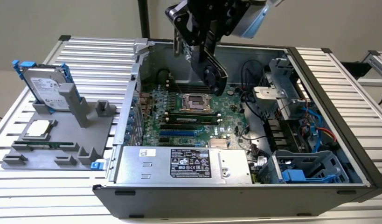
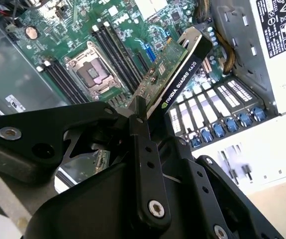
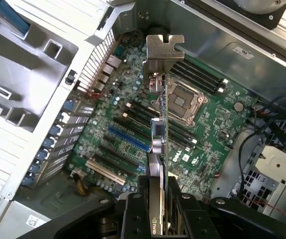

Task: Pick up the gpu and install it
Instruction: 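Insert the gpu into the slot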

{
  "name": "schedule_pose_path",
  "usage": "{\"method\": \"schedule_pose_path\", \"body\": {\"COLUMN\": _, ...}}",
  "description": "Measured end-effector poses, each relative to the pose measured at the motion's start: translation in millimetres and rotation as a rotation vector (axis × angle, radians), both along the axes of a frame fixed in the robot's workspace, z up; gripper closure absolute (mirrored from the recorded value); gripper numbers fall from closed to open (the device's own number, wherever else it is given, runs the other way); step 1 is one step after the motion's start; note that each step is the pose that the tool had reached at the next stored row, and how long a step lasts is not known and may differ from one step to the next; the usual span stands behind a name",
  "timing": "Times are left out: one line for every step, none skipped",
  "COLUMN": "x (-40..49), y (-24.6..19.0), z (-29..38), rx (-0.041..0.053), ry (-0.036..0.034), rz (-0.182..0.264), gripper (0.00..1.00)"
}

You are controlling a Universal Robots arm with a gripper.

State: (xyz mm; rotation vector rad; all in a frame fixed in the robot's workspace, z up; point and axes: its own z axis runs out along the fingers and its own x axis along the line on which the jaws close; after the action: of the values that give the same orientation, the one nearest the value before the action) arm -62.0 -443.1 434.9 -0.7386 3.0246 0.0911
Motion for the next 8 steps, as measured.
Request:
{"method": "schedule_pose_path", "body": {"x": 0.0, "y": 0.0, "z": 0.0, "rx": 0.0000, "ry": 0.0000, "rz": 0.004, "gripper": 1.00}}
{"method": "schedule_pose_path", "body": {"x": 0.0, "y": 0.0, "z": 0.0, "rx": 0.0000, "ry": 0.0000, "rz": 0.008, "gripper": 1.00}}
{"method": "schedule_pose_path", "body": {"x": 0.0, "y": 0.0, "z": 0.0, "rx": -0.0001, "ry": 0.0001, "rz": 0.012, "gripper": 1.00}}
{"method": "schedule_pose_path", "body": {"x": 0.0, "y": 0.0, "z": 0.1, "rx": -0.0002, "ry": 0.0001, "rz": 0.017, "gripper": 1.00}}
{"method": "schedule_pose_path", "body": {"x": 0.0, "y": 0.0, "z": 0.1, "rx": -0.0002, "ry": 0.0001, "rz": 0.020, "gripper": 1.00}}
{"method": "schedule_pose_path", "body": {"x": 0.0, "y": 0.0, "z": 0.1, "rx": -0.0002, "ry": 0.0001, "rz": 0.024, "gripper": 1.00}}
{"method": "schedule_pose_path", "body": {"x": 0.0, "y": 0.0, "z": 0.1, "rx": -0.0002, "ry": 0.0001, "rz": 0.028, "gripper": 1.00}}
{"method": "schedule_pose_path", "body": {"x": 0.0, "y": 0.0, "z": 0.2, "rx": -0.0003, "ry": 0.0001, "rz": 0.032, "gripper": 1.00}}
